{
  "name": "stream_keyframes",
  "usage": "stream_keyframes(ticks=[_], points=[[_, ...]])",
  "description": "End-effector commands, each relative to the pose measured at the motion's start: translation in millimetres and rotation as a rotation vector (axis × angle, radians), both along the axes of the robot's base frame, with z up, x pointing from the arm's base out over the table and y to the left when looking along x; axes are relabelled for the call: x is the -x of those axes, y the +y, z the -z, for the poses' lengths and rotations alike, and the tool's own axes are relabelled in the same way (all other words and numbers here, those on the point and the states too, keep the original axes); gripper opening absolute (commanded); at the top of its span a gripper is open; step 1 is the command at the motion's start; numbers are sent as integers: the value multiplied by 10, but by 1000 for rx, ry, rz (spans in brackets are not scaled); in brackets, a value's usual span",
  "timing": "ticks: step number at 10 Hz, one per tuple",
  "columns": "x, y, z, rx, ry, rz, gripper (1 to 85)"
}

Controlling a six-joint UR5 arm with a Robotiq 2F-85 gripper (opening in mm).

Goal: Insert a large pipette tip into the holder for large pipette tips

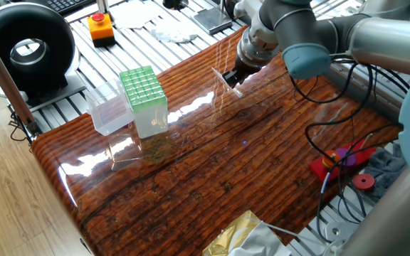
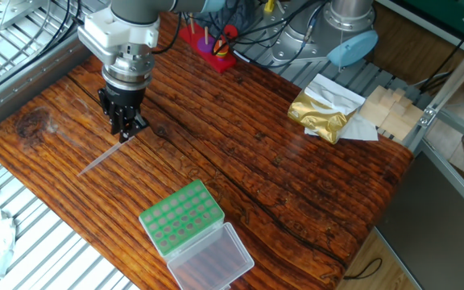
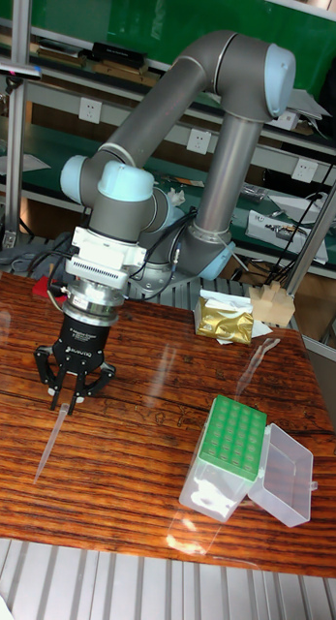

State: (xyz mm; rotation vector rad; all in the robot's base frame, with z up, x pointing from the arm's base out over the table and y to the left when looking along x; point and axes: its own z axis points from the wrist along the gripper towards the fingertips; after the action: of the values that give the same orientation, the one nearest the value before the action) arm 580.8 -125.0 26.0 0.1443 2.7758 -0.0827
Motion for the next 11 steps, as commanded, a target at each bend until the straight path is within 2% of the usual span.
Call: stream_keyframes(ticks=[1,11], points=[[-14,13,21,-14,-1,17,297],[70,-19,122,-38,4,9,287]])
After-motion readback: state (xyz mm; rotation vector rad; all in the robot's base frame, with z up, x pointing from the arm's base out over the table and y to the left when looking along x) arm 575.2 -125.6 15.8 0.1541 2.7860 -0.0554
